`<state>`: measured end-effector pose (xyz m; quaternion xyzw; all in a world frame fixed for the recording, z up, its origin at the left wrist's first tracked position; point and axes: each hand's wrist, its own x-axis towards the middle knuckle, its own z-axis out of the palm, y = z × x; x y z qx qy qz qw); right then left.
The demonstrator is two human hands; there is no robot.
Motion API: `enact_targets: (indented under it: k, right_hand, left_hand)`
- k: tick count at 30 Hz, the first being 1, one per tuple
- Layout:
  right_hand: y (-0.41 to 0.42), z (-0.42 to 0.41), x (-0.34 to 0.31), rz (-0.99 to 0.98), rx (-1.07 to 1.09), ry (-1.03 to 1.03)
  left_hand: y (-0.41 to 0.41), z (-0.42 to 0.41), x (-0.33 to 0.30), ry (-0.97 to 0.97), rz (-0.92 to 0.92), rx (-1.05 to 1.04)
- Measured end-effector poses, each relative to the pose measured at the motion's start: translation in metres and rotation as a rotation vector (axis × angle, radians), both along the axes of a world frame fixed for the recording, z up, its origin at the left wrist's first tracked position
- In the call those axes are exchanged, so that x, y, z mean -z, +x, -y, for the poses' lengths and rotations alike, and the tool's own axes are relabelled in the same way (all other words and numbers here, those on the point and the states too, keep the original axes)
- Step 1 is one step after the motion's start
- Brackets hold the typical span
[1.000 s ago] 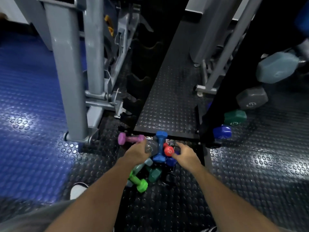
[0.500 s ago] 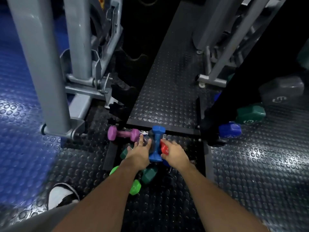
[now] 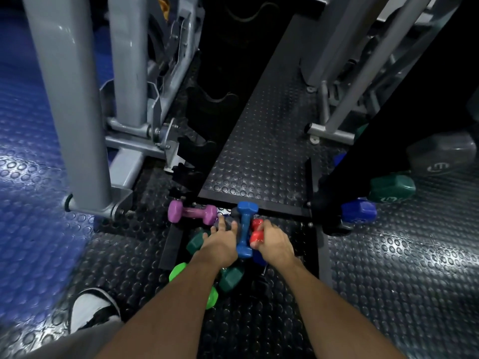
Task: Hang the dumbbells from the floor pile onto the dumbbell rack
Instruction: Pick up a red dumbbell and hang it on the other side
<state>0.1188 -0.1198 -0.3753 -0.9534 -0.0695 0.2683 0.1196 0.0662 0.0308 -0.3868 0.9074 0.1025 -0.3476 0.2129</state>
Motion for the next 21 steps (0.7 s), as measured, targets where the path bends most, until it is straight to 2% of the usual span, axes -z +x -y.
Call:
enact_targets:
  k: [10,16,18,21]
  right_hand:
    - [-0.007,0.022,-0.030,0.020,0.057,0.135]
    - [-0.005,0.033,-0.079,-0.001,0.004,0.333]
    - [-0.003,0.036,-0.106,-0.021,-0.015,0.441]
    - [-0.002,0.038,-0.157,-0.104,-0.028,0.635]
  left_hand:
    - [0.000,-0.005,-0.015,-0.088,0.006,-0.124]
    - [0.010,-0.010,-0.036,-0.290,0.173,-0.376]
    - [0.012,-0.007,-0.053,-0.471,0.268,-0.536]
    - [0.010,-0.006,-0.080,-0.876,0.274,-0.661]
